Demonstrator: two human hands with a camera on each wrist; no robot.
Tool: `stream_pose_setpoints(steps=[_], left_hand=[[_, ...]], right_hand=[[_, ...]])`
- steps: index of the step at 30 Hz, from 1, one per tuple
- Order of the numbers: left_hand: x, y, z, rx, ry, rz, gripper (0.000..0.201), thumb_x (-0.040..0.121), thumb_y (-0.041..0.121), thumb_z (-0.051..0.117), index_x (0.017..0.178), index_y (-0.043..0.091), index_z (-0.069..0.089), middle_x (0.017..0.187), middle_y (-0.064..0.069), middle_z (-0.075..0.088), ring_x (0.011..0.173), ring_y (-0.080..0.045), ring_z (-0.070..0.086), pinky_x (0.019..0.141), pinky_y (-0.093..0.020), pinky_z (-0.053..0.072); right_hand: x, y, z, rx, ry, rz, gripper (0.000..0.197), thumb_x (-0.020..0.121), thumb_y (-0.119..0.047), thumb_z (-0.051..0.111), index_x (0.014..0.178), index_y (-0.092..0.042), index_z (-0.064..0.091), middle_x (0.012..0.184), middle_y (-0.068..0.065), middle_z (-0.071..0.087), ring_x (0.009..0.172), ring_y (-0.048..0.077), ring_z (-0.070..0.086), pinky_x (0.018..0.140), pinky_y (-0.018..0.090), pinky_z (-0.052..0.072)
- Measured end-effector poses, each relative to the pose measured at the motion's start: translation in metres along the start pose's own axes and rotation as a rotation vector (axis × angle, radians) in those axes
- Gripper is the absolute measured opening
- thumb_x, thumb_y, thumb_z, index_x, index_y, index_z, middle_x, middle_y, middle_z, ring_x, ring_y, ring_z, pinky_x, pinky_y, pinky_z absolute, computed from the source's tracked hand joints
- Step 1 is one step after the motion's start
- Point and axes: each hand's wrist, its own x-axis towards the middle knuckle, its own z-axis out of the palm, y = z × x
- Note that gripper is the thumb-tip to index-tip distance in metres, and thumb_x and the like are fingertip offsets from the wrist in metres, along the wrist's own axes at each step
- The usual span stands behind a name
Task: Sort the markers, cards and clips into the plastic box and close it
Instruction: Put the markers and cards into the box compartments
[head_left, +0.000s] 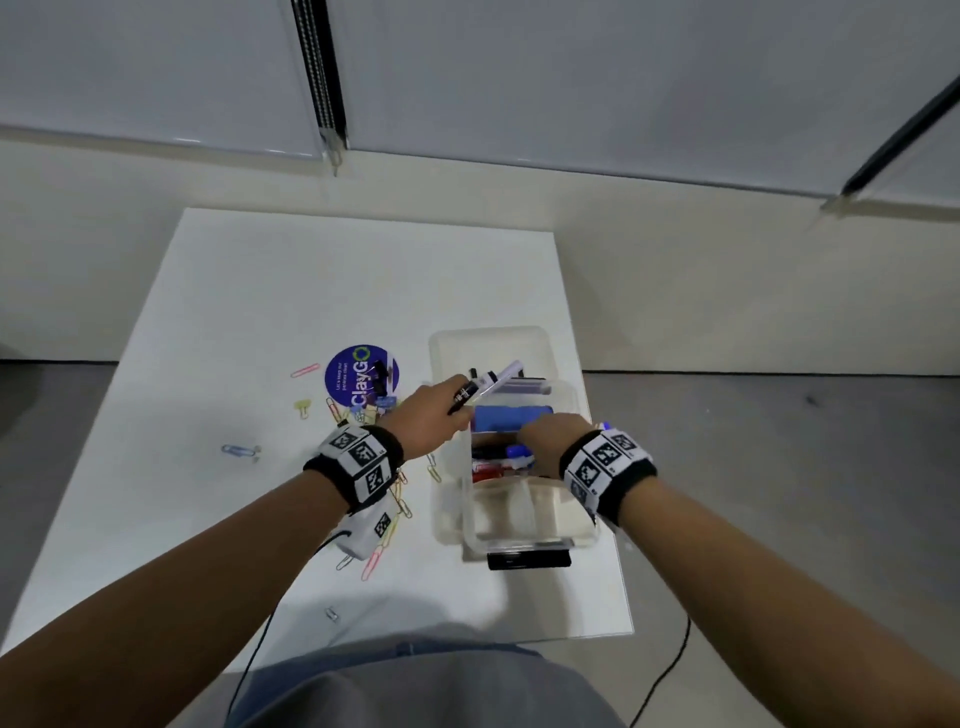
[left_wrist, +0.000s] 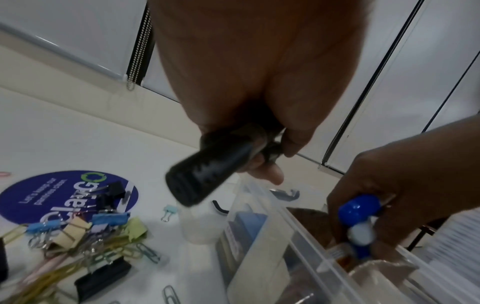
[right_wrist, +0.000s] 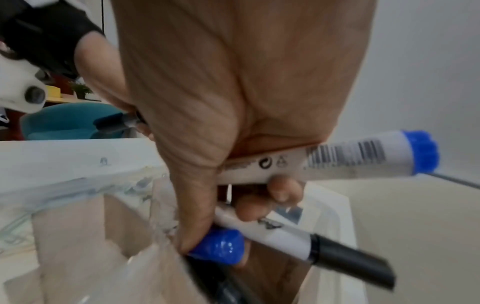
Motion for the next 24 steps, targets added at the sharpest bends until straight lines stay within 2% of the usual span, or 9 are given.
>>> stream_pose_setpoints(steps=[5, 7, 9, 12, 14, 16, 19, 21, 24], left_hand=[[0.000, 0.003, 0.005, -0.014, 0.015, -0.027, 0.016, 0.097, 0.028, 0.050, 0.111, 0.020, 0.052, 0.090, -0.004, 0.070, 0.071, -0.019, 0.064, 0.062, -0.029, 0.052], [0.003, 0.004, 0.002, 0.013, 0.011, -0.020, 0.016, 0.097, 0.028, 0.052, 0.110, 0.018, 0.054, 0.090, -0.004, 0.070, 0.066, -0.014, 0.061, 0.060, -0.024, 0.049], [0.007, 0.004, -0.003, 0.055, -0.007, -0.017, 0.013, 0.096, 0.031, 0.053, 0.104, 0.020, 0.054, 0.089, -0.002, 0.072, 0.064, -0.014, 0.063, 0.060, -0.025, 0.048], [0.008, 0.006, -0.010, 0.109, -0.024, -0.018, 0.006, 0.096, 0.031, 0.054, 0.098, 0.025, 0.052, 0.088, 0.000, 0.072, 0.068, -0.018, 0.067, 0.059, -0.027, 0.049], [0.007, 0.013, -0.012, 0.159, -0.030, 0.015, 0.008, 0.096, 0.031, 0.054, 0.091, 0.029, 0.049, 0.084, -0.002, 0.069, 0.067, -0.021, 0.065, 0.057, -0.030, 0.048], [0.007, 0.021, -0.011, 0.239, -0.065, 0.058, 0.015, 0.096, 0.032, 0.053, 0.085, 0.030, 0.044, 0.076, 0.001, 0.063, 0.064, -0.018, 0.060, 0.053, -0.027, 0.041], [0.012, 0.041, -0.001, 0.353, -0.187, 0.146, 0.013, 0.097, 0.032, 0.052, 0.095, 0.020, 0.050, 0.080, 0.002, 0.060, 0.071, -0.017, 0.058, 0.057, -0.024, 0.039], [0.020, 0.054, 0.014, 0.426, -0.272, 0.203, 0.016, 0.096, 0.033, 0.053, 0.102, 0.018, 0.053, 0.087, 0.002, 0.061, 0.077, -0.016, 0.056, 0.064, -0.027, 0.041], [0.038, 0.070, 0.044, 0.585, -0.319, 0.242, 0.022, 0.096, 0.029, 0.052, 0.111, 0.015, 0.057, 0.098, -0.004, 0.065, 0.086, -0.021, 0.060, 0.073, -0.031, 0.044]], right_hand=[[0.015, -0.014, 0.017, 0.047, 0.089, -0.051, 0.025, 0.097, -0.029, 0.050, 0.113, -0.013, 0.061, 0.108, 0.008, 0.066, 0.098, 0.026, 0.064, 0.071, 0.033, 0.045], [0.016, -0.018, 0.022, 0.156, 0.125, -0.073, 0.030, 0.095, -0.029, 0.054, 0.122, -0.017, 0.058, 0.112, 0.008, 0.063, 0.102, 0.027, 0.062, 0.076, 0.033, 0.049], [0.017, -0.016, 0.027, 0.344, 0.157, -0.131, 0.041, 0.091, -0.022, 0.059, 0.132, -0.022, 0.053, 0.119, 0.008, 0.059, 0.108, 0.028, 0.059, 0.089, 0.038, 0.051], [0.008, -0.006, 0.033, 0.616, 0.204, -0.213, 0.041, 0.087, -0.016, 0.061, 0.128, -0.025, 0.059, 0.122, 0.003, 0.061, 0.109, 0.020, 0.060, 0.095, 0.037, 0.050], [-0.003, 0.008, 0.038, 0.811, 0.326, -0.153, 0.024, 0.089, -0.020, 0.060, 0.113, -0.025, 0.065, 0.112, -0.004, 0.068, 0.101, 0.016, 0.064, 0.088, 0.030, 0.052], [-0.015, 0.024, 0.043, 0.987, 0.536, 0.024, 0.011, 0.093, -0.028, 0.056, 0.103, -0.024, 0.060, 0.100, -0.004, 0.067, 0.089, 0.016, 0.065, 0.073, 0.024, 0.047], [-0.025, 0.044, 0.051, 1.275, 0.666, 0.152, 0.028, 0.096, -0.030, 0.052, 0.123, -0.023, 0.050, 0.105, 0.001, 0.063, 0.086, 0.020, 0.066, 0.068, 0.024, 0.047], [-0.024, 0.050, 0.058, 1.205, 0.601, 0.122, 0.030, 0.097, -0.023, 0.050, 0.127, -0.022, 0.052, 0.107, 0.004, 0.064, 0.092, 0.022, 0.065, 0.073, 0.024, 0.048], [-0.021, 0.058, 0.072, 0.884, 0.546, 0.248, 0.029, 0.092, -0.009, 0.049, 0.118, -0.016, 0.061, 0.116, 0.012, 0.058, 0.105, 0.029, 0.058, 0.092, 0.036, 0.047]])
